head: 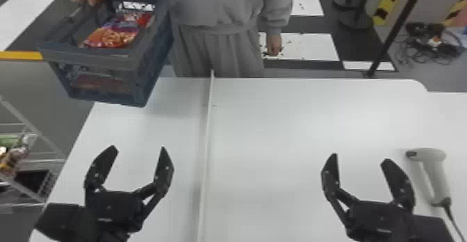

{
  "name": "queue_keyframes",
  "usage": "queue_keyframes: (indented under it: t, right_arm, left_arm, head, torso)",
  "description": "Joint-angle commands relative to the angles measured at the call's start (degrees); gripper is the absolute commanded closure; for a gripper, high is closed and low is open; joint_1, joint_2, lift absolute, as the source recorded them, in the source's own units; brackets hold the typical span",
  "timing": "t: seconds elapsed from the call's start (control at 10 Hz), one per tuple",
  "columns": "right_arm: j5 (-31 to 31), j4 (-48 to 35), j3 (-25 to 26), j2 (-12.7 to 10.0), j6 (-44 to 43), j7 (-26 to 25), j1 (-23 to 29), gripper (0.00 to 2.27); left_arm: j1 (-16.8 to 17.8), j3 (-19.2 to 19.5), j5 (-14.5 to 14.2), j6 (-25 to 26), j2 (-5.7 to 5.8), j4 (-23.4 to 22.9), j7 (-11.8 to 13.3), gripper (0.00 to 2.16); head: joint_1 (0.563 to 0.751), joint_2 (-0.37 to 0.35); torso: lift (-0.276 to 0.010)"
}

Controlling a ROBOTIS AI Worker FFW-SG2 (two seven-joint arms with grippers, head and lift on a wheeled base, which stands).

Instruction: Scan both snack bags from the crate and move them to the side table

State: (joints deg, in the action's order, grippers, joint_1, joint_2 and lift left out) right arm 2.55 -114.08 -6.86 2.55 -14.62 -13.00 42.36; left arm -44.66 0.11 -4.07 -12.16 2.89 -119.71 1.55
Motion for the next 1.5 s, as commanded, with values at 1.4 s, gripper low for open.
queue_keyframes:
  t: [1.4]
  right_arm:
    - [0.0, 0.2, -0.1, 0.0, 0.2, 0.0, -0.1, 0.08]
  left_arm:
    - [0.0, 0.1, 0.4, 0.2, 0.01, -0.2, 0.4, 0.08]
  head:
    - [0.695, 0.024]
  torso:
    - [-0.075]
